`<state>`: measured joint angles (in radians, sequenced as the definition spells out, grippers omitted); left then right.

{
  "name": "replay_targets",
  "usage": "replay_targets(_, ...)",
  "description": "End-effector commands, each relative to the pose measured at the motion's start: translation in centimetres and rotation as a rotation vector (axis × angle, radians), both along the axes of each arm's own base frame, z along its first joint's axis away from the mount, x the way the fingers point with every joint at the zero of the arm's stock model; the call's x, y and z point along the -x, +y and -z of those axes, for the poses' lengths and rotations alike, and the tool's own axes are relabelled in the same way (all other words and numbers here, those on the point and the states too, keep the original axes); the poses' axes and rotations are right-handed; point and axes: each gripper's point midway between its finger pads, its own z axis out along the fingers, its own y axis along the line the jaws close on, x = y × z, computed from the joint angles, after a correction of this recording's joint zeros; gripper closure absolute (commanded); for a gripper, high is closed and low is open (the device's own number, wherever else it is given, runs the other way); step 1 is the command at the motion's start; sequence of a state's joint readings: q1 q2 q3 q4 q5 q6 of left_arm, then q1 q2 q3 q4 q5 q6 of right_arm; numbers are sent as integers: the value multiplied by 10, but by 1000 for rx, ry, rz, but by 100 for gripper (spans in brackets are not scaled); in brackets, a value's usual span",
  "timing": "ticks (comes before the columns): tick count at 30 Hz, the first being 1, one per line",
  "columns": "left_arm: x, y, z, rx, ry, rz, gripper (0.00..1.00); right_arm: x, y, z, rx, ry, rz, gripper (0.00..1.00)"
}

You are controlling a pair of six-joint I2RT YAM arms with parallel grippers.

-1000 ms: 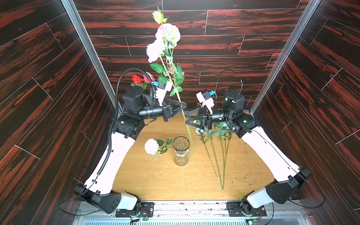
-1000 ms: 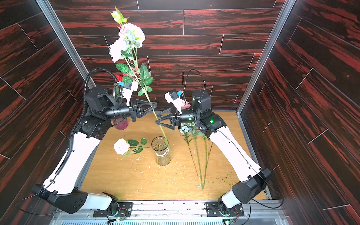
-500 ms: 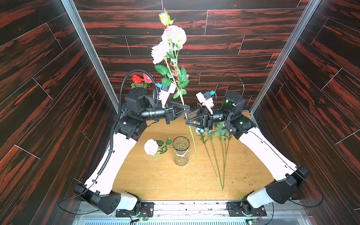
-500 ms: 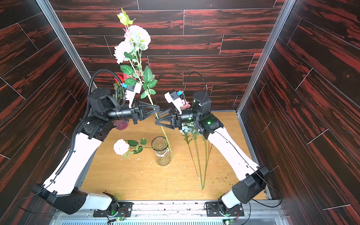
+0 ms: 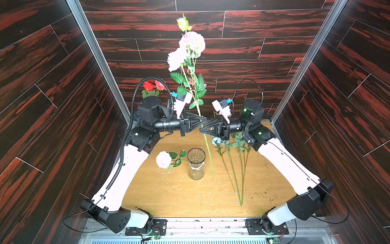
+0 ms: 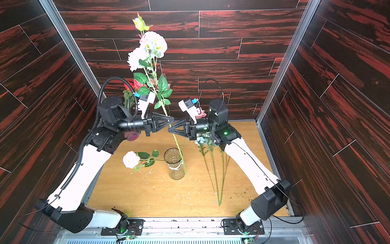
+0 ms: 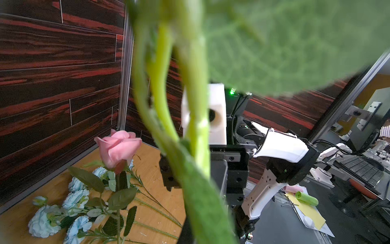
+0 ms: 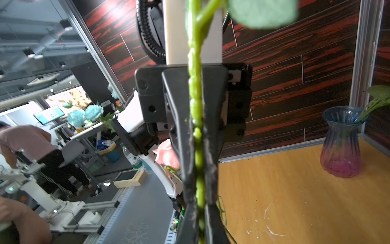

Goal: Pick out blue flowers from the vase
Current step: Place the flower at the center of the board.

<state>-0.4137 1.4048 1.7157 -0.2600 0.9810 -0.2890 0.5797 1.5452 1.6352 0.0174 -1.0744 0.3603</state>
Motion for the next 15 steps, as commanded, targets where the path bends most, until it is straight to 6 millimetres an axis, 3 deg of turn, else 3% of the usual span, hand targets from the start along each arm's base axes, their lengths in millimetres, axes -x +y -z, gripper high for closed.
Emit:
replay_targets(1,0,5,-6,6,-41,-40,99,3,0,0,-4,-4,-6,100)
replay_targets(6,-8,9,0,-15,-34,-99,72,-2,-2,3,5,-2,28,100)
replay_targets(10,-10,16,5,-35,-40,-165,38,-14,-9,6,11,11,103,100)
replay_targets(13,-9,21,5,-24,-45,-205,23,-24,-19,8,12,17,173,100)
replay_targets(15,-7,25,6,-15,-50,-229,19,-30,-27,9,16,16,221,100)
